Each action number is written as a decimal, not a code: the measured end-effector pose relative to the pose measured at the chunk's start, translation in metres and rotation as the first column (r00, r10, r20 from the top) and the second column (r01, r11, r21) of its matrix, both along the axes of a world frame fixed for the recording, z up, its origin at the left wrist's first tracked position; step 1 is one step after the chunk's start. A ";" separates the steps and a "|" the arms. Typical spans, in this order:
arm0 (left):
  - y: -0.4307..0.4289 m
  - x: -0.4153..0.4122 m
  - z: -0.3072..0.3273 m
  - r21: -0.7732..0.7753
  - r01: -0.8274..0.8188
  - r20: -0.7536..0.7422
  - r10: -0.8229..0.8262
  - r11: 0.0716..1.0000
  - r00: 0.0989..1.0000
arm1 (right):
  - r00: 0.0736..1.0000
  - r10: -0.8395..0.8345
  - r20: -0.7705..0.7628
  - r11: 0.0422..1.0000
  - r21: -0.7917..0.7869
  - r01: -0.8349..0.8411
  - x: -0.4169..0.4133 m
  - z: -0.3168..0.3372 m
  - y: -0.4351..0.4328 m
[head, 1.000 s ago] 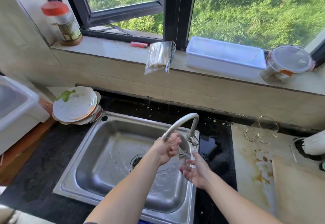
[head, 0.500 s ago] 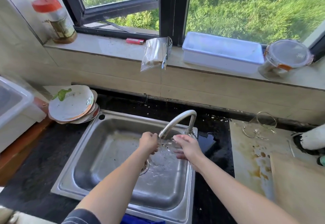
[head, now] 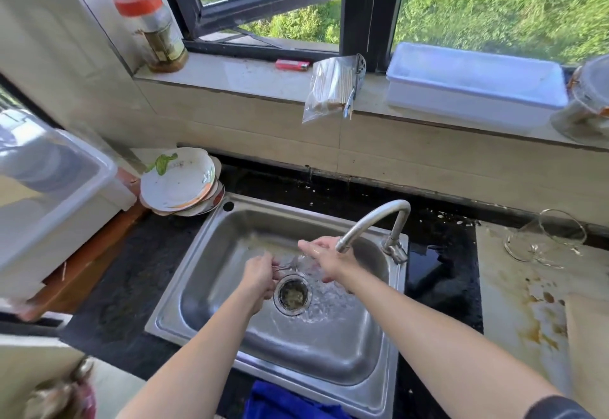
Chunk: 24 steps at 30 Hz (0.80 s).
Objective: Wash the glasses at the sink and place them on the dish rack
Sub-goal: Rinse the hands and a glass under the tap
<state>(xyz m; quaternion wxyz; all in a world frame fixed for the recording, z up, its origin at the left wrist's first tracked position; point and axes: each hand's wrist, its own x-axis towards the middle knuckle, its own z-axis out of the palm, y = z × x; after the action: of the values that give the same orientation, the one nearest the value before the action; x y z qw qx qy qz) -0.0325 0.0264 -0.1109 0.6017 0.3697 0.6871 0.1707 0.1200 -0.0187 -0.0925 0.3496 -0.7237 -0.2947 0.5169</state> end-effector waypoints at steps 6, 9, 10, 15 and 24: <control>-0.009 0.009 -0.014 -0.012 -0.036 0.072 0.037 0.999 0.997 | 0.995 0.050 -0.091 0.996 0.083 -0.042 0.000 0.005 -0.017; -0.014 0.024 -0.015 -0.115 0.014 0.138 0.002 0.993 0.990 | 0.986 0.087 0.141 0.978 0.177 -0.112 0.016 0.000 -0.032; -0.015 0.033 -0.019 -0.160 0.032 0.157 -0.006 0.987 0.988 | 0.983 0.081 0.164 0.975 0.191 -0.112 0.020 0.001 -0.036; -0.022 0.077 -0.030 -0.293 0.130 0.260 -0.052 0.947 0.964 | 0.990 0.072 0.118 0.967 0.233 -0.098 0.032 0.014 -0.054; -0.021 0.117 -0.031 -0.339 0.163 0.360 -0.033 0.927 0.932 | 0.978 0.034 0.207 0.975 0.210 -0.079 0.066 0.023 -0.072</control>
<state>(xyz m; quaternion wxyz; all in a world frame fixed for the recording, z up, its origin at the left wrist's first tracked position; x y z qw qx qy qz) 0.0848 0.0056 -0.1420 0.7792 0.2506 0.5699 0.0728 0.1858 -0.0909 -0.0696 0.3800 -0.7212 -0.4039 0.4153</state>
